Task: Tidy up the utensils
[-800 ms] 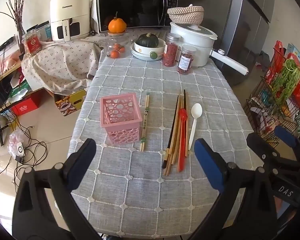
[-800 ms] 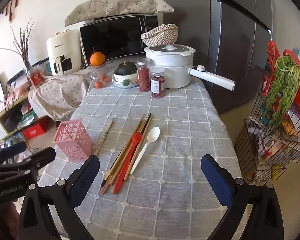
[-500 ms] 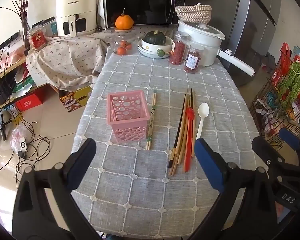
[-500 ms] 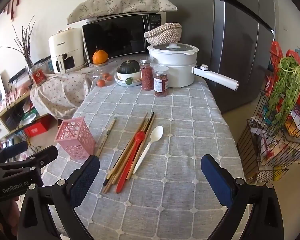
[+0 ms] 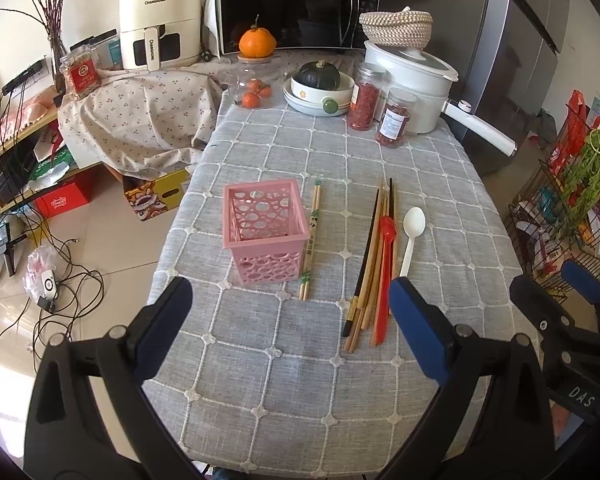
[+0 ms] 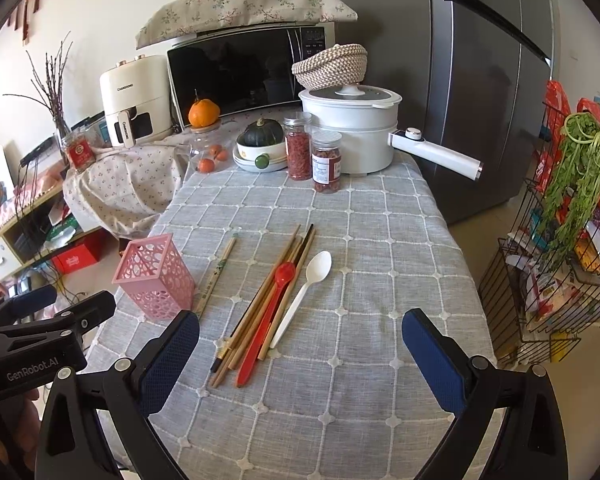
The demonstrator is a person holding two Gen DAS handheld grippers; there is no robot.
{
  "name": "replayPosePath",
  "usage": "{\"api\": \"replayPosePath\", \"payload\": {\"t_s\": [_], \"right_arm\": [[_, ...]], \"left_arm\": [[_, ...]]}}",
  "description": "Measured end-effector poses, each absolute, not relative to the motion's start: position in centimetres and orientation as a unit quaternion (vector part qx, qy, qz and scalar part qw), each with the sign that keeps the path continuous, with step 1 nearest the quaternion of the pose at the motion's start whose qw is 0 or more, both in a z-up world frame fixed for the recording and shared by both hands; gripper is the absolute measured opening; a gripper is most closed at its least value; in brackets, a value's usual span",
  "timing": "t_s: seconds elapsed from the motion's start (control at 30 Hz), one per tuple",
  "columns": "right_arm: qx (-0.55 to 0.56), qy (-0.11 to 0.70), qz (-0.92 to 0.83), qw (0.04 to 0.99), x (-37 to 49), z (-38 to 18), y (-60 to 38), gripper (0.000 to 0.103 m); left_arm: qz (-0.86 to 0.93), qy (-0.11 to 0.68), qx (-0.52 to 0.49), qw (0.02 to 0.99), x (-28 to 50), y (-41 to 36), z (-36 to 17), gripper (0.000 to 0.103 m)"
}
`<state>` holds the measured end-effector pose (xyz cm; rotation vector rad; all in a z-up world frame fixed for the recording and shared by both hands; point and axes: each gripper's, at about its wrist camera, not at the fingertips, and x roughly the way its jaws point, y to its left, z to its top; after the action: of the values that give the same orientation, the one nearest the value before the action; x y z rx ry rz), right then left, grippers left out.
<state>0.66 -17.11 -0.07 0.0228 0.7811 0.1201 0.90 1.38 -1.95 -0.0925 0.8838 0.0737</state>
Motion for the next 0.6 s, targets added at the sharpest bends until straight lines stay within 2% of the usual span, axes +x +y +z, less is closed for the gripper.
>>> {"api": "replayPosePath", "payload": {"t_s": [0.6], "right_arm": [[0.02, 0.372, 0.058, 0.926, 0.36, 0.56, -17.82, 0.102]], "left_arm": [[0.035, 0.409, -0.047, 0.911, 0.72, 1.11, -1.38, 0.098]]}}
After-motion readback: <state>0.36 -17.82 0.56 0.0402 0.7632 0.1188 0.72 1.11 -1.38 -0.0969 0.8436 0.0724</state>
